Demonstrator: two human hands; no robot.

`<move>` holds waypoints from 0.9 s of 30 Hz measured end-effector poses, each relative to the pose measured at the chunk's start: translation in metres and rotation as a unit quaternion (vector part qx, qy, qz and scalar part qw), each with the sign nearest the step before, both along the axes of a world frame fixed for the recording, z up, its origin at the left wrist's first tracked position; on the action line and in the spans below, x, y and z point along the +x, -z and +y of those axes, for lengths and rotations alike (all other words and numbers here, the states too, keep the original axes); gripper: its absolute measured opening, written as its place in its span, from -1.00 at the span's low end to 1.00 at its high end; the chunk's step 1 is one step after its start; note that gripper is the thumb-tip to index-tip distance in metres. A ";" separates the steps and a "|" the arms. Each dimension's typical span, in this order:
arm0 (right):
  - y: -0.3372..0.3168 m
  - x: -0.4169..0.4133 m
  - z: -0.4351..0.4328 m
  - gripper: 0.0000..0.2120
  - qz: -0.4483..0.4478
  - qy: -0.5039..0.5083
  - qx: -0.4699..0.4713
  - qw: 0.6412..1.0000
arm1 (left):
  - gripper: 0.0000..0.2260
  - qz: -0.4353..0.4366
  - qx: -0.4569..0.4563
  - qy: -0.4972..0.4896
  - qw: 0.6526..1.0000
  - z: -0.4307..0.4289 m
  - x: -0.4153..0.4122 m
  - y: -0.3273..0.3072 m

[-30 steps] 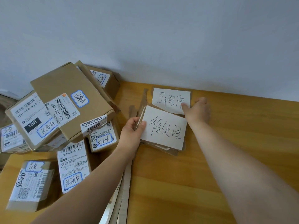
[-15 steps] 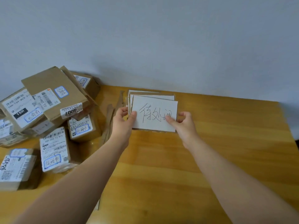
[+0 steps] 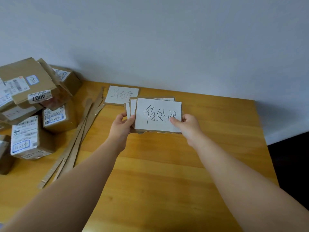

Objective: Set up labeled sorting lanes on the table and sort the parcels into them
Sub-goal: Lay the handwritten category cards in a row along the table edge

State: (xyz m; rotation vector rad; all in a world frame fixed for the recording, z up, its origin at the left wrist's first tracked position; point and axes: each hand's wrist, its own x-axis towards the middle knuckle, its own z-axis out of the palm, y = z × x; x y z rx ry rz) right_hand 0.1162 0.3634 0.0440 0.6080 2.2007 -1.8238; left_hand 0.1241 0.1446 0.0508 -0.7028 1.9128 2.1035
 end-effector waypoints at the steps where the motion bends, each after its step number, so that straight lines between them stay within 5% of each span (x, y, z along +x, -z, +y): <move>1: 0.003 0.000 0.003 -0.82 0.001 -0.003 0.010 1.000 | -0.71 -0.005 -0.003 -0.001 1.000 0.002 0.001 0.000; 14: 0.028 -0.052 0.000 -0.78 0.012 0.042 0.027 0.999 | -0.80 -0.066 -0.074 -0.083 0.992 -0.020 -0.033 0.030; 27: 0.077 -0.127 -0.023 -0.74 -0.058 0.079 0.157 0.983 | -0.85 -0.084 -0.127 0.038 0.988 -0.059 -0.058 0.066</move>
